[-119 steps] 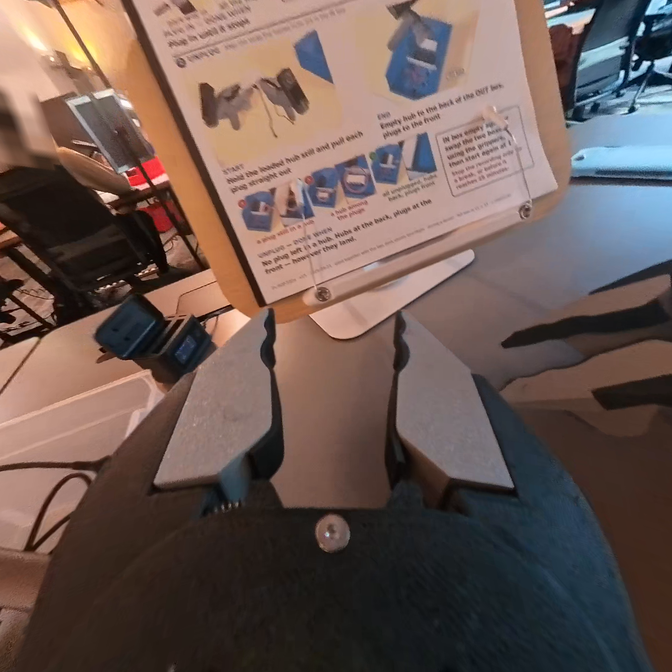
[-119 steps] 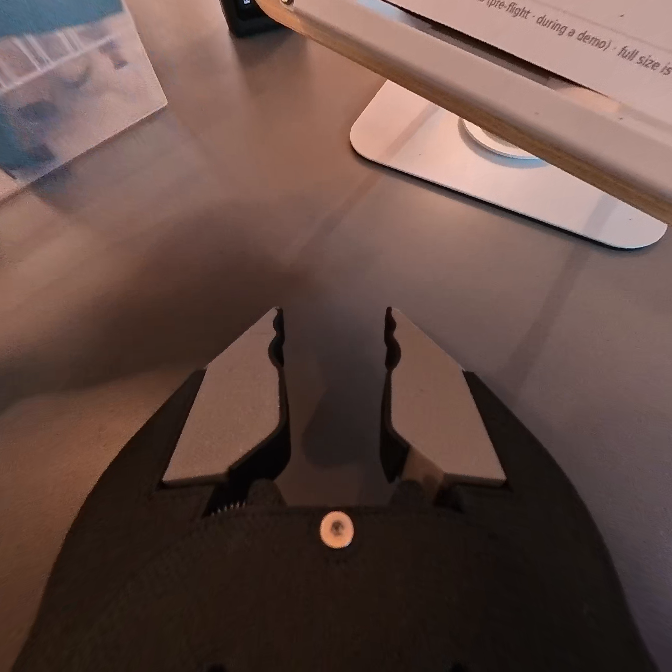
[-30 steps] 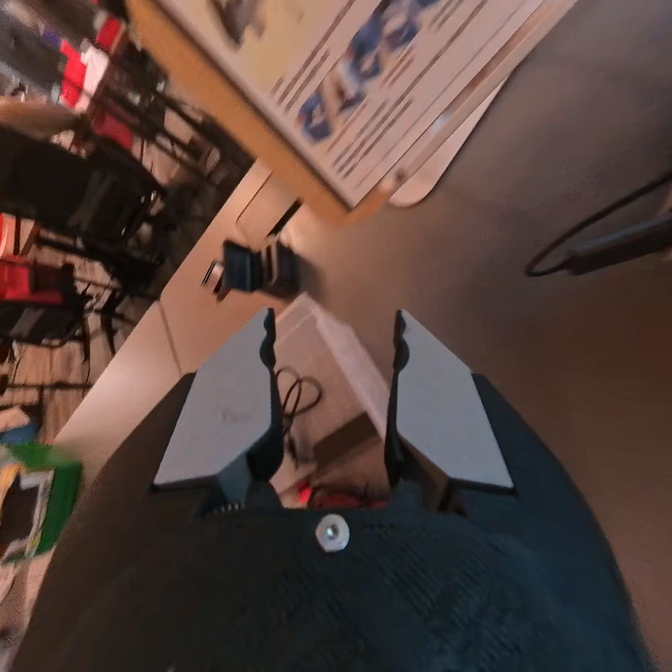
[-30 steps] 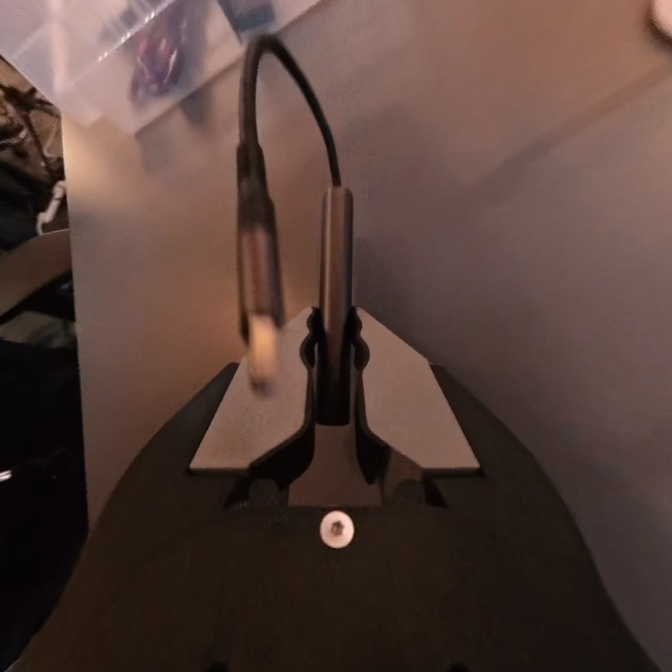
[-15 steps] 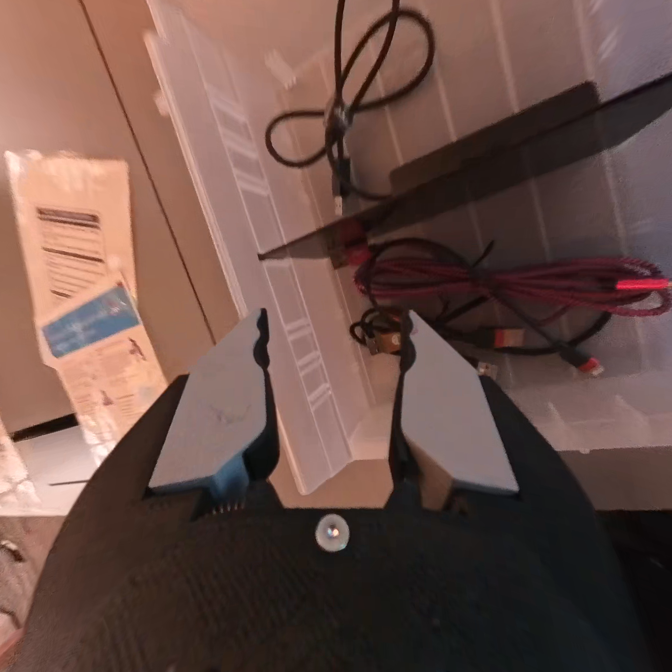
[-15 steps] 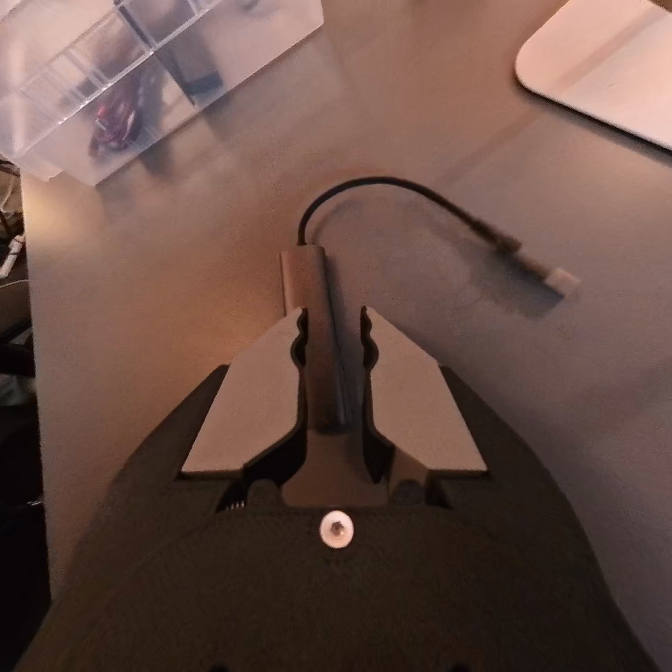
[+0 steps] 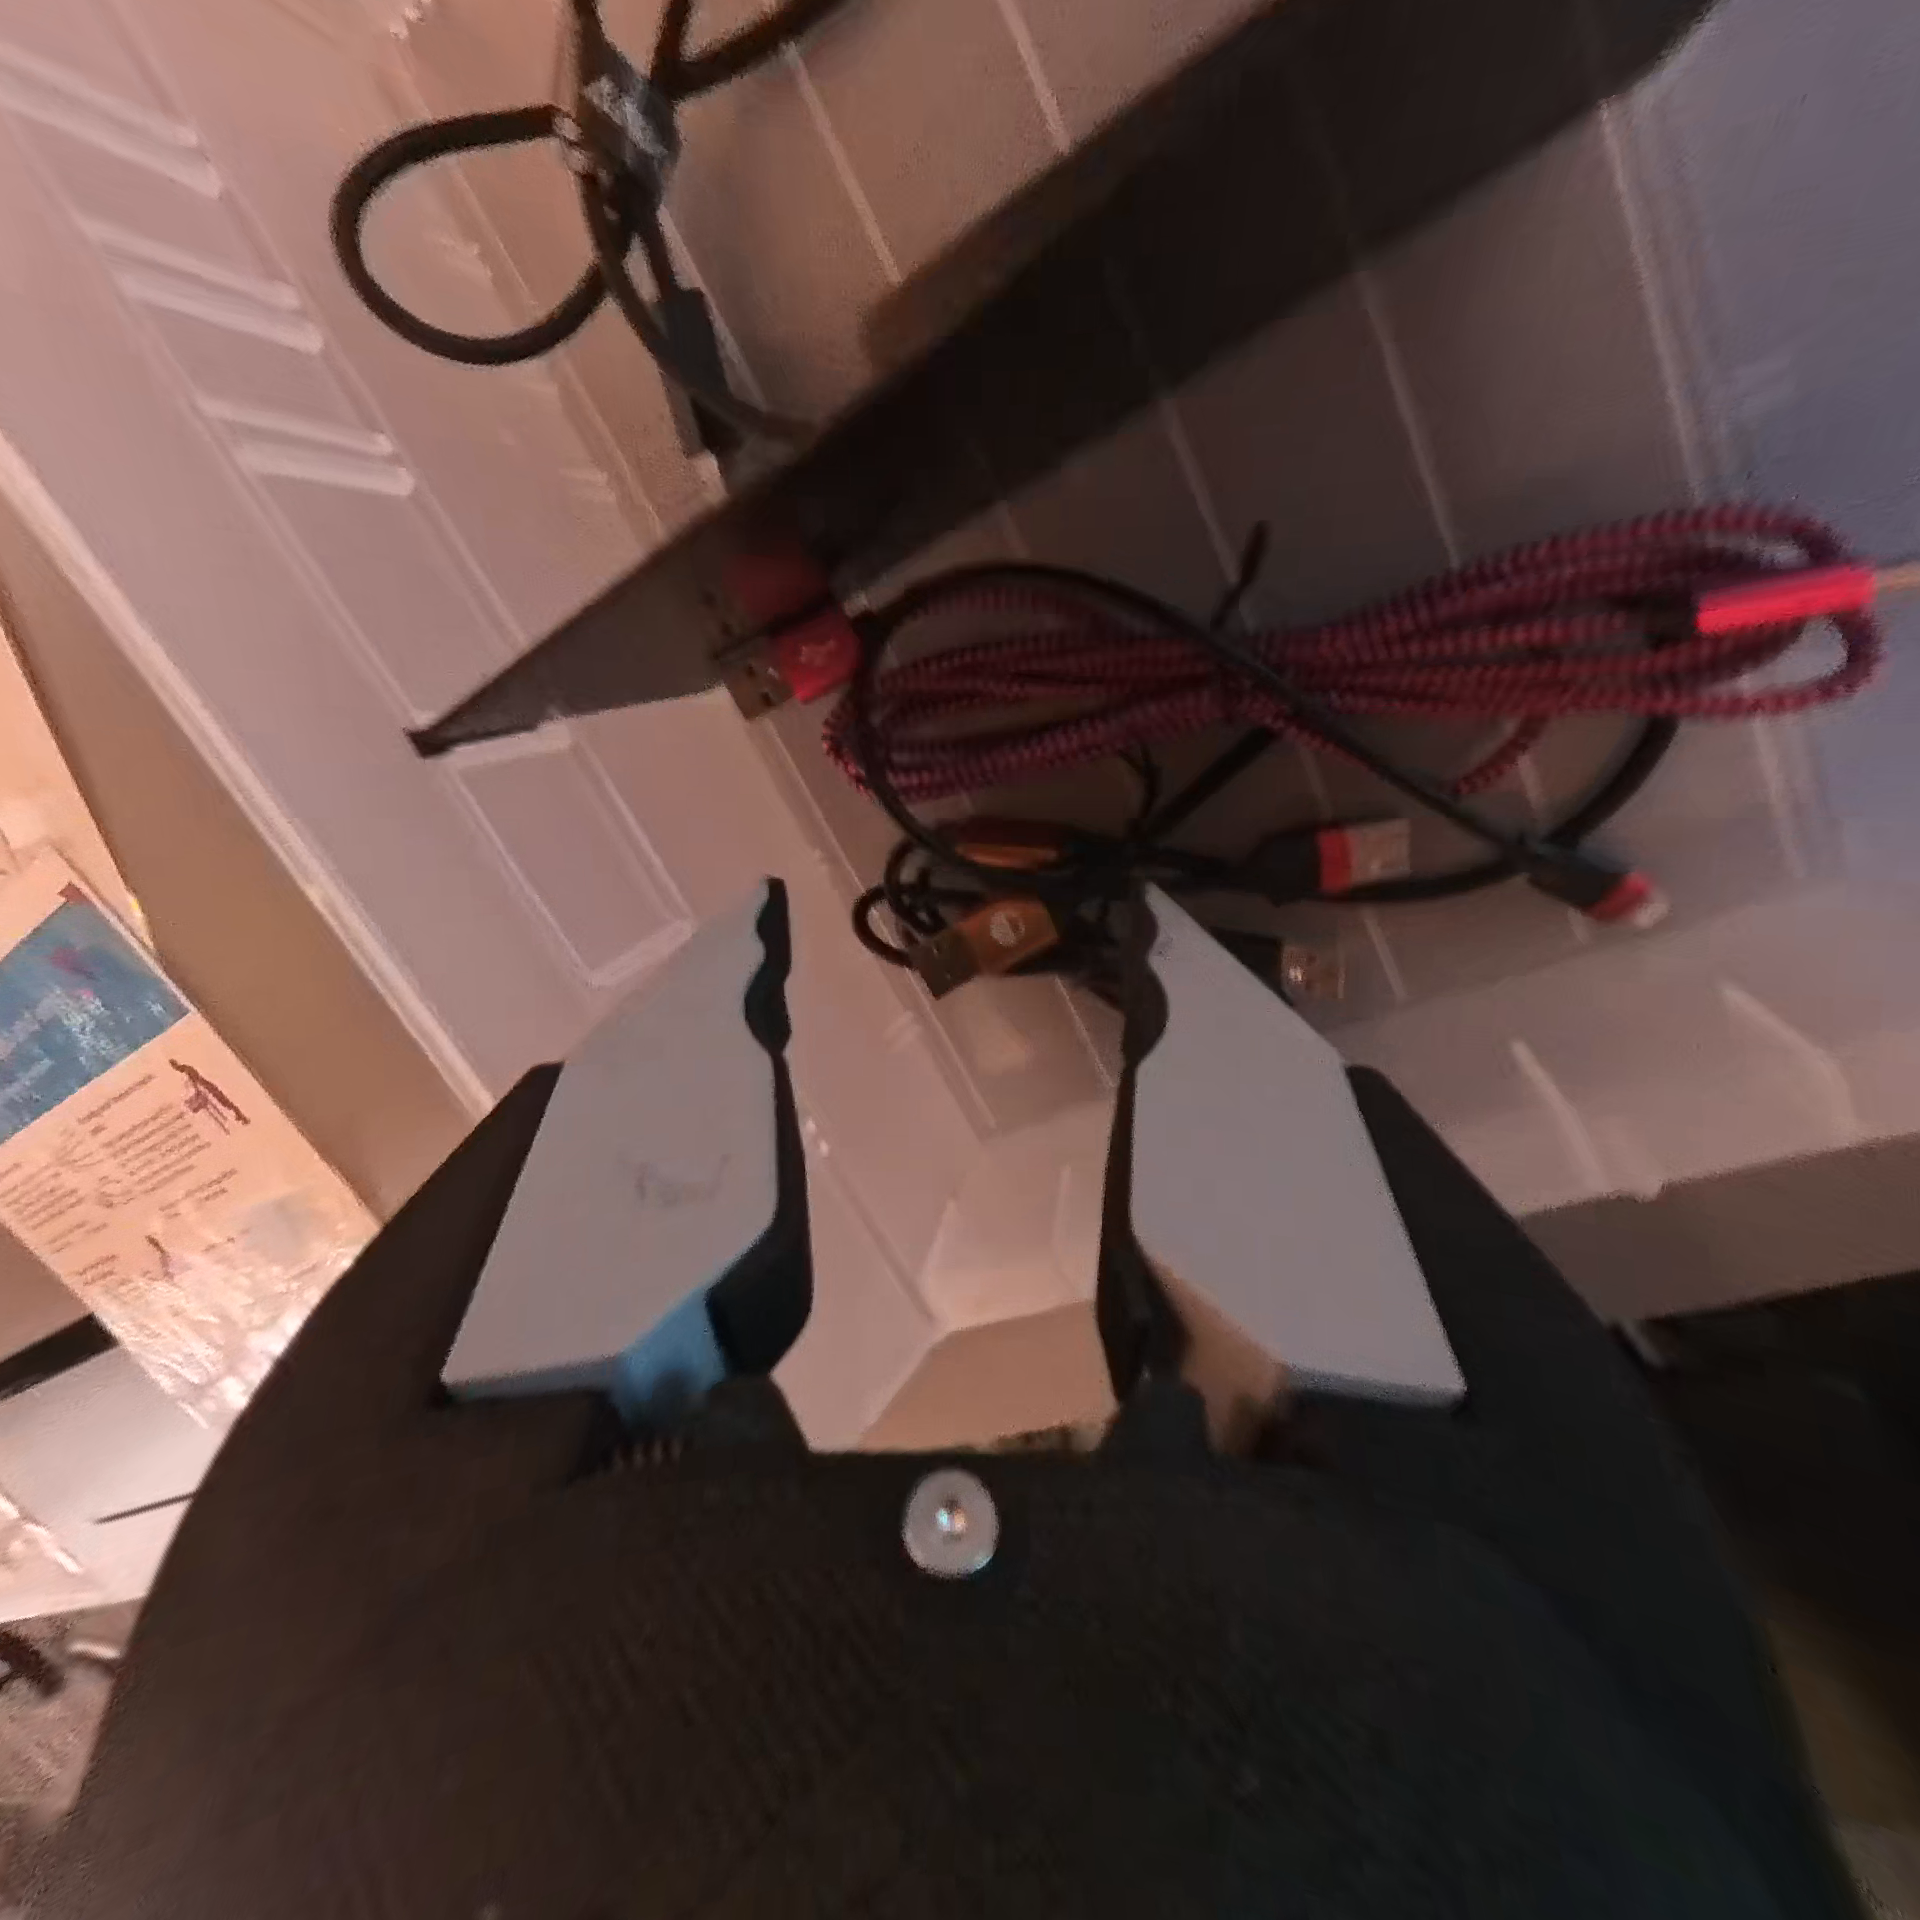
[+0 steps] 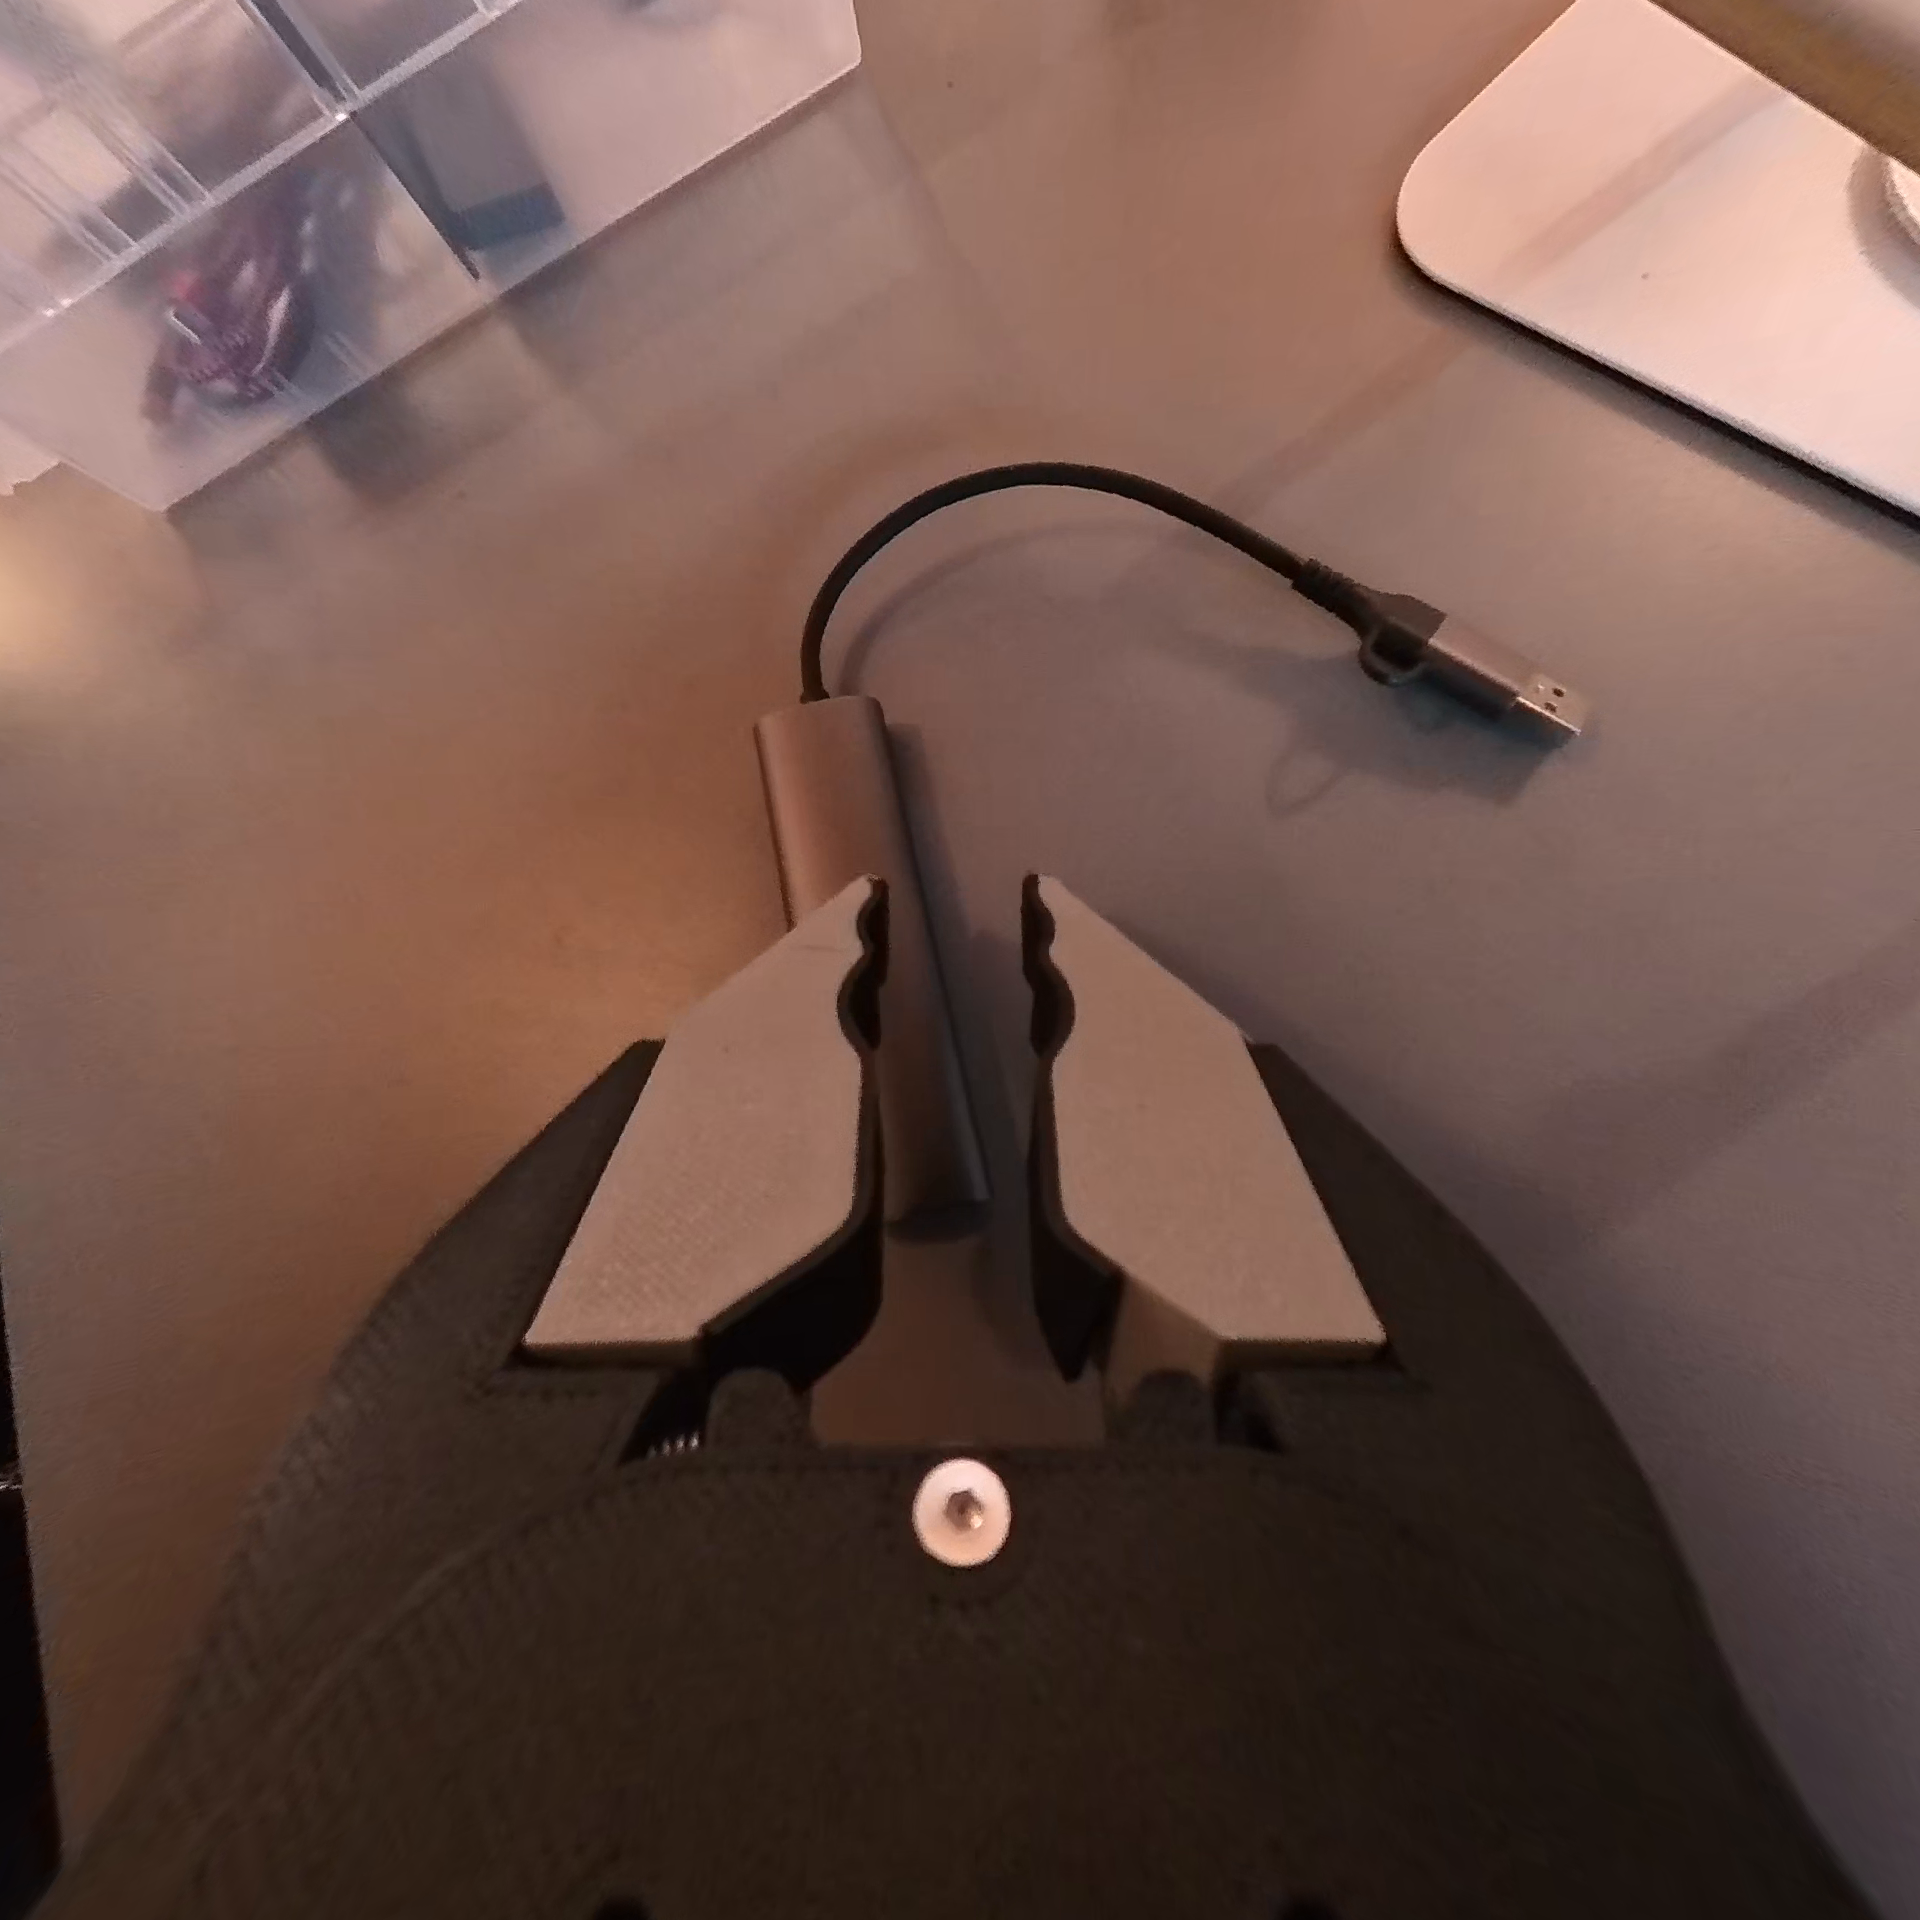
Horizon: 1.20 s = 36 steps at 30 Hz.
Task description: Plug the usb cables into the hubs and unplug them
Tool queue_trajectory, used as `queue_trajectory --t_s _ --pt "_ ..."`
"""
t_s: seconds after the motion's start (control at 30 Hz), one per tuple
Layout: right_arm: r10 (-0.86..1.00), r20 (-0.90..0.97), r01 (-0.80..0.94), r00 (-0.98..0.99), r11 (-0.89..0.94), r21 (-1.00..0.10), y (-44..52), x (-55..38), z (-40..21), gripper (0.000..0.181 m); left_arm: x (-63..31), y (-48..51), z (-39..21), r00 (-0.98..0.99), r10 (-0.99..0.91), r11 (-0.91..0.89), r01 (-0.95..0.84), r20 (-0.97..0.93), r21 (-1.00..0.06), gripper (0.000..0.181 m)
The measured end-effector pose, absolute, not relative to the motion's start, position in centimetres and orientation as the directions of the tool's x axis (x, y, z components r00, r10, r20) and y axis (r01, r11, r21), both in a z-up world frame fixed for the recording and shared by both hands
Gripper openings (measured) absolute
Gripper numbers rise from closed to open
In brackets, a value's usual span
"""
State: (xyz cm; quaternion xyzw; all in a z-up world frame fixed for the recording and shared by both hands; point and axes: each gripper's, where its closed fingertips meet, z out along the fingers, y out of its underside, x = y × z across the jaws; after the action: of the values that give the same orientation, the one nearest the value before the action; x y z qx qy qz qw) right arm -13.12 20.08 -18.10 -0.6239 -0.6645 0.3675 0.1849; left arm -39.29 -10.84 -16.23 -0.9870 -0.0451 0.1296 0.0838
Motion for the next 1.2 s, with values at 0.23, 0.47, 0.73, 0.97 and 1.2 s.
queue_trajectory --t_s 0.23,0.47,0.73,0.97,1.2 --pt "0.970 -0.195 0.679 -0.144 -0.046 -0.732 20.4 -13.1 -17.6 0.020 -41.7 -10.4 -18.2 0.941 0.222 -0.970 0.187 -0.255 -0.154 0.041" --pt "0.973 -0.187 0.664 -0.137 -0.050 -0.746 20.7 -13.2 -17.2 0.019 -43.3 -8.3 -12.2 0.843 0.220 -0.956 0.085 -0.491 -0.282 0.000" --pt "0.978 -0.161 0.664 -0.132 -0.034 -0.747 21.0 -13.4 -17.6 0.018 -33.7 1.7 5.1 0.644 0.283 -0.687 -0.381 -0.711 -0.618 0.000" --pt "0.991 -0.101 0.527 -0.083 -0.042 -0.849 22.8 -13.7 -14.4 0.023 -20.4 13.6 3.3 0.796 0.051 -0.415 -0.532 -0.603 -0.738 0.000" --pt "0.987 -0.092 0.357 0.131 -0.133 -0.924 28.3 -12.4 -11.4 0.027 -14.6 21.4 -6.8 0.889 -0.217 -0.330 -0.455 -0.403 -0.827 0.000"
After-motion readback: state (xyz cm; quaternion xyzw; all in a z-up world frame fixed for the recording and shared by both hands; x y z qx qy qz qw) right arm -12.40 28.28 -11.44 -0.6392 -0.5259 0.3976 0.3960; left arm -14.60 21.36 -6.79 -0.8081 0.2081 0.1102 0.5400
